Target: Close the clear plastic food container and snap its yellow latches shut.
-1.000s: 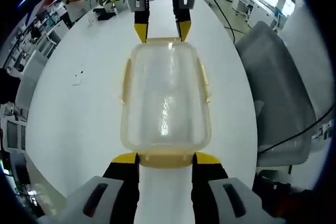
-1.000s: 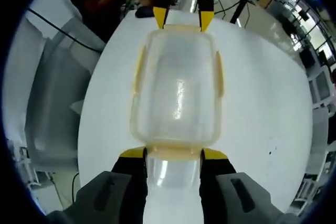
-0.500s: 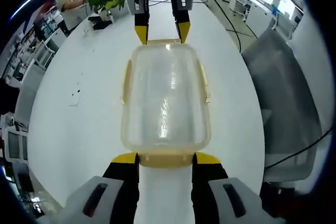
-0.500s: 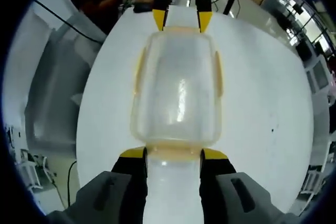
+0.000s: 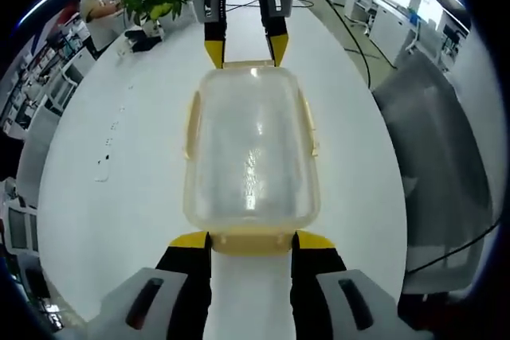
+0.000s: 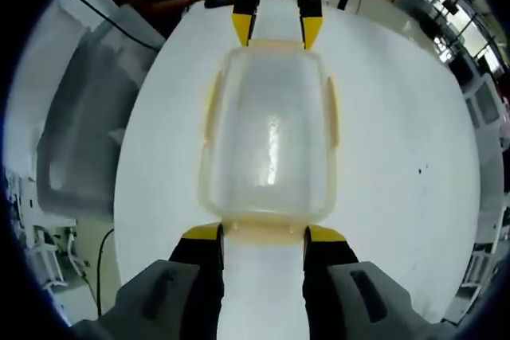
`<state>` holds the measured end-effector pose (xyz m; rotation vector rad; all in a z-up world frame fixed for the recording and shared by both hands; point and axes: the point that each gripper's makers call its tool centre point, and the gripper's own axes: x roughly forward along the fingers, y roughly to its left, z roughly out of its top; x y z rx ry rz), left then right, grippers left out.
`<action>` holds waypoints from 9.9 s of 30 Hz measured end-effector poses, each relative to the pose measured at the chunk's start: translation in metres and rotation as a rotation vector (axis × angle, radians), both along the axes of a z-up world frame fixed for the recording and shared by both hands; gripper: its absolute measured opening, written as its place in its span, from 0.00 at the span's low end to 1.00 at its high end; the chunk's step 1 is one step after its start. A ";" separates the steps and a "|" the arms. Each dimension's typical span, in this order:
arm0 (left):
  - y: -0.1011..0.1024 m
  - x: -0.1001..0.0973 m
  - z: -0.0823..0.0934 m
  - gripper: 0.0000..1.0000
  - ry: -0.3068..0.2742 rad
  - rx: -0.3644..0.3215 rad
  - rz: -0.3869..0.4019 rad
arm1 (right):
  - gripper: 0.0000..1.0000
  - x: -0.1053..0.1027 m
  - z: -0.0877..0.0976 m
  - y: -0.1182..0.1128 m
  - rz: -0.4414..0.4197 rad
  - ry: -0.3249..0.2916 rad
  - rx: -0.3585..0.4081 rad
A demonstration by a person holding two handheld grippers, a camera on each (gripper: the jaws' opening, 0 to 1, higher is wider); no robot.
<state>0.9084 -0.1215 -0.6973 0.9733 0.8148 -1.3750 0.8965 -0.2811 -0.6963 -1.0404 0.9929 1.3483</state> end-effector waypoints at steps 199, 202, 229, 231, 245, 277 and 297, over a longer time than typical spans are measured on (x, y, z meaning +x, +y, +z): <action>-0.010 0.000 -0.023 0.21 0.354 -0.424 1.093 | 0.21 -0.009 -0.020 -0.002 -1.295 0.153 0.697; -0.011 0.000 -0.023 0.21 0.360 -0.423 1.095 | 0.21 -0.009 -0.020 -0.002 -1.293 0.158 0.689; -0.011 0.001 -0.029 0.21 0.428 -0.444 1.133 | 0.25 -0.016 -0.036 0.008 -1.302 0.287 0.716; -0.011 0.002 -0.028 0.22 0.415 -0.443 1.114 | 0.27 -0.016 -0.035 0.010 -1.273 0.257 0.710; -0.012 -0.001 -0.018 0.22 0.317 -0.395 0.970 | 0.26 -0.008 -0.020 0.006 -1.180 0.147 0.660; -0.050 0.016 0.005 0.16 0.089 -0.316 0.532 | 0.14 0.001 0.008 0.036 -0.813 -0.158 0.630; -0.086 0.014 -0.005 0.15 0.058 -0.307 0.322 | 0.13 -0.007 -0.003 0.058 -0.744 -0.103 0.623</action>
